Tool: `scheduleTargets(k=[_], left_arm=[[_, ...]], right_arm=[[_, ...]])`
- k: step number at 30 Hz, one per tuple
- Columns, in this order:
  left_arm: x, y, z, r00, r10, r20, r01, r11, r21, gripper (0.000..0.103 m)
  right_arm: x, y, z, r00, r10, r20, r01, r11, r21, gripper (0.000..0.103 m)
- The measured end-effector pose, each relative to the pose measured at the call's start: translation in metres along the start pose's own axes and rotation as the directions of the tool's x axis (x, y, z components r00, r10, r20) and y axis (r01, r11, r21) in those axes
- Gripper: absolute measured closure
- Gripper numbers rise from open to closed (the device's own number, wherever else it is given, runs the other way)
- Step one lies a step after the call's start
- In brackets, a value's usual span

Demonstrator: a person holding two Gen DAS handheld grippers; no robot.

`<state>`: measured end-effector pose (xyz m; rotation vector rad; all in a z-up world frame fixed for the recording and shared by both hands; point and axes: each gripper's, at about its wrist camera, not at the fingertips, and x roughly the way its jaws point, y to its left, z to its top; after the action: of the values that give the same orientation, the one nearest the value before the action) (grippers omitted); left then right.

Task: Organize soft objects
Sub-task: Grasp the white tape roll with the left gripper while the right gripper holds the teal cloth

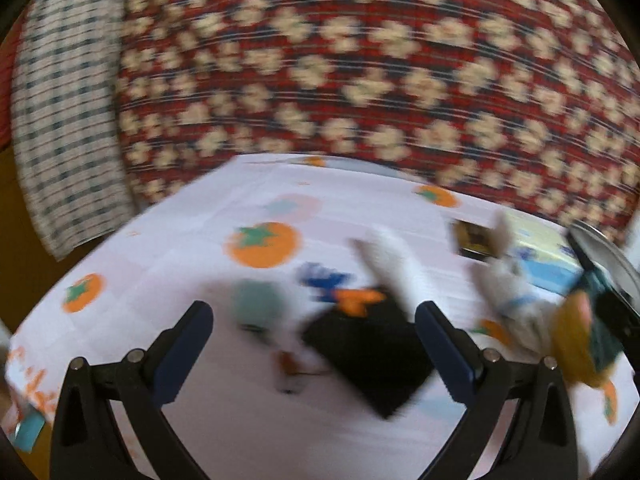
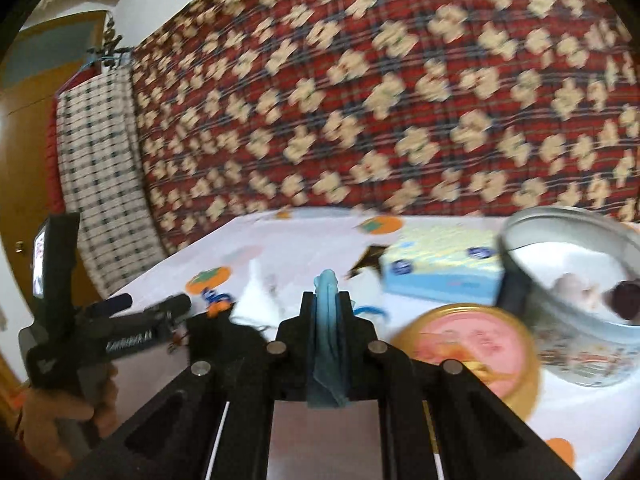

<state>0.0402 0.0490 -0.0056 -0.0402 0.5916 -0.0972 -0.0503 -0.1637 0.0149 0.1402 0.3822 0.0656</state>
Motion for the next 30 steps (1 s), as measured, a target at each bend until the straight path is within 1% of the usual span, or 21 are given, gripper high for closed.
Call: scheduleTargets(k=[2,3,4,5,6,7,9,11,14,16,17,20,23,24,25,26,27,28,29,30], left_arm=[[-0.001,-0.016,-0.002,0.997,-0.075,-0.013,0.076,0.996,0.04,0.001],[-0.002,-0.027,-0.004,0.991,-0.132,-0.029,0.134,0.989,0.064,0.001],[-0.001,-0.036,-0.006,0.982,-0.185,-0.05,0.188,0.978,0.084,0.001],[0.0,-0.043,-0.007,0.974,-0.216,-0.067,0.221,0.97,0.096,0.001],[0.003,-0.055,-0.012,0.959,-0.264,-0.107,0.276,0.954,0.118,0.001],[0.005,-0.063,-0.015,0.951,-0.277,-0.139,0.295,0.946,0.132,0.002],[0.017,-0.082,-0.021,0.937,-0.266,-0.226,0.306,0.937,0.166,0.004],[0.023,-0.093,-0.024,0.925,-0.265,-0.274,0.322,0.927,0.192,0.004],[0.026,-0.103,-0.022,0.91,-0.282,-0.305,0.351,0.915,0.2,0.008],[0.029,-0.105,-0.02,0.907,-0.269,-0.325,0.344,0.917,0.2,0.008],[0.032,-0.106,-0.019,0.907,-0.256,-0.334,0.334,0.921,0.2,0.008],[0.035,-0.111,-0.018,0.909,-0.239,-0.342,0.325,0.92,0.219,0.008],[0.041,-0.124,-0.02,0.917,-0.188,-0.351,0.293,0.916,0.274,0.008],[0.044,-0.129,-0.021,0.923,-0.156,-0.352,0.27,0.914,0.304,0.009],[0.043,-0.131,-0.022,0.926,-0.15,-0.347,0.265,0.912,0.314,0.012],[0.042,-0.132,-0.022,0.926,-0.153,-0.346,0.268,0.91,0.316,0.02],[0.041,-0.13,-0.022,0.925,-0.161,-0.345,0.273,0.912,0.307,0.025],[0.041,-0.127,-0.021,0.927,-0.161,-0.339,0.268,0.917,0.297,0.037],[0.041,-0.125,-0.019,0.93,-0.161,-0.332,0.263,0.921,0.288,0.04],[0.039,-0.121,-0.018,0.931,-0.174,-0.322,0.267,0.925,0.271,0.04]], right_arm=[[-0.006,0.0,0.0,0.999,-0.033,0.013,0.033,0.999,-0.022,0.092],[-0.009,-0.001,0.0,0.999,-0.051,0.02,0.051,0.998,-0.033,0.092],[-0.012,-0.004,-0.001,0.998,-0.061,0.024,0.062,0.997,-0.04,0.092],[-0.014,-0.007,-0.001,0.997,-0.069,0.025,0.07,0.997,-0.04,0.092],[-0.015,-0.01,-0.001,0.997,-0.072,0.024,0.073,0.997,-0.035,0.092],[-0.014,-0.014,-0.001,0.997,-0.075,0.021,0.076,0.997,-0.028,0.092],[-0.016,-0.02,0.0,0.997,-0.078,0.02,0.078,0.997,-0.012,0.092],[-0.017,-0.023,-0.001,0.997,-0.079,0.023,0.079,0.997,-0.002,0.092],[-0.018,-0.023,-0.001,0.997,-0.074,0.026,0.074,0.997,0.005,0.092],[-0.018,-0.025,-0.001,0.997,-0.068,0.028,0.068,0.998,0.014,0.092],[-0.018,-0.026,-0.001,0.997,-0.065,0.031,0.065,0.998,0.018,0.092],[-0.02,-0.031,-0.001,0.998,-0.058,0.038,0.056,0.997,0.045,0.092],[-0.02,-0.034,-0.001,0.998,-0.055,0.039,0.053,0.997,0.059,0.092],[-0.02,-0.035,-0.001,0.998,-0.054,0.04,0.051,0.997,0.061,0.092],[-0.02,-0.036,-0.001,0.998,-0.051,0.042,0.048,0.997,0.065,0.092],[-0.02,-0.036,-0.001,0.998,-0.05,0.042,0.047,0.997,0.069,0.092],[-0.02,-0.038,-0.001,0.998,-0.049,0.042,0.046,0.996,0.073,0.092],[-0.02,-0.039,-0.001,0.998,-0.048,0.041,0.045,0.996,0.078,0.092],[-0.02,-0.04,-0.001,0.998,-0.048,0.04,0.044,0.996,0.084,0.092],[-0.02,-0.041,-0.001,0.998,-0.048,0.041,0.045,0.995,0.089,0.092]])
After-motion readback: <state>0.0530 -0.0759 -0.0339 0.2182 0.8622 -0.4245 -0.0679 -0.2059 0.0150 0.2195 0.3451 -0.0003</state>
